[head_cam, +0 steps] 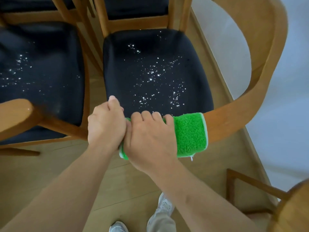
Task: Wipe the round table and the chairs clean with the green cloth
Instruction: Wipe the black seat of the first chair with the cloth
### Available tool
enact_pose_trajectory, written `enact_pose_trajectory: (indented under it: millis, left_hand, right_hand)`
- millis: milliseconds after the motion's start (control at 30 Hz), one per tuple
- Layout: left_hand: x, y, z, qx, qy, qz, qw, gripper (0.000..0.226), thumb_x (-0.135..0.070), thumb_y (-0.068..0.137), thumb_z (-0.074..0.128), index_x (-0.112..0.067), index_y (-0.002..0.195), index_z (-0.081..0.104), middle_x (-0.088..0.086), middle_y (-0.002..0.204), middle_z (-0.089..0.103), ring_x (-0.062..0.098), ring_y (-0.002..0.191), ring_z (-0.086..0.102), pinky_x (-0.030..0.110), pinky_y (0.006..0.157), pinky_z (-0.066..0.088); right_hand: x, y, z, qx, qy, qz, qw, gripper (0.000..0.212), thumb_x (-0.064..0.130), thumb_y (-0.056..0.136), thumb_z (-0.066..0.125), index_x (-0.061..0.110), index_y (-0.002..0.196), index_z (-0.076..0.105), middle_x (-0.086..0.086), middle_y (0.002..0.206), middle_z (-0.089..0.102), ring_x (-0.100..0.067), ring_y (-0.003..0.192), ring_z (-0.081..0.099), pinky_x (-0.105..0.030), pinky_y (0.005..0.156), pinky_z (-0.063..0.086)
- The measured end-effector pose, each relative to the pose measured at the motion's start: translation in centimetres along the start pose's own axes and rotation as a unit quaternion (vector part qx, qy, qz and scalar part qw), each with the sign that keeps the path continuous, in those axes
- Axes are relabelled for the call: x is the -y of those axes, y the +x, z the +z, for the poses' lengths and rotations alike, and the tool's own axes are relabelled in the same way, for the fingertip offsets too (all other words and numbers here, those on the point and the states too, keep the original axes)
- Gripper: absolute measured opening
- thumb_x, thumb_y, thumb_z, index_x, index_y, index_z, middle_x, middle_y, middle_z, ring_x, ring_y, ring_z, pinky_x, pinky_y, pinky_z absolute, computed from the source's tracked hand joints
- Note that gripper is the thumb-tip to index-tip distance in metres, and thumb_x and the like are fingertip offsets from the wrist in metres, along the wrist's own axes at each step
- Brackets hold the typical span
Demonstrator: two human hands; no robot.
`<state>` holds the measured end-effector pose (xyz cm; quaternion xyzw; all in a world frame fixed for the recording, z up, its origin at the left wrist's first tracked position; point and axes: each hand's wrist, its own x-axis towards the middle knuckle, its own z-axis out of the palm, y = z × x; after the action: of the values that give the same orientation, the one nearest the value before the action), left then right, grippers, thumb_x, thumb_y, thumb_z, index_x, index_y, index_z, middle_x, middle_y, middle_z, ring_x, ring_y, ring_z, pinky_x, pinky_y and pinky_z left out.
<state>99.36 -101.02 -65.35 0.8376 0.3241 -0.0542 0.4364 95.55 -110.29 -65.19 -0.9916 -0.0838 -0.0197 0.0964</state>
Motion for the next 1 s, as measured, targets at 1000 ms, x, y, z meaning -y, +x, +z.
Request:
enact_pose_trajectory:
  millis: [1000]
  left_hand:
    - [-1.3, -0.5, 0.3, -0.03, 0.161, -0.048, 0.985, 0.034, -0.031, 0.09, 0.039, -0.018, 0.068, 0.062, 0.005, 0.069, 0.057, 0.023, 0.061, 0.052, 0.03, 0.053, 0.041]
  right_hand:
    - [-6.4, 3.4, -1.7, 0.093, 0.042, -0.079, 0.992, 0.049, 0.044, 0.097, 0.031, 0.019, 0.065, 0.058, -0.007, 0.067, 0.065, -0.033, 0.059, 0.061, -0.034, 0.057, 0.028]
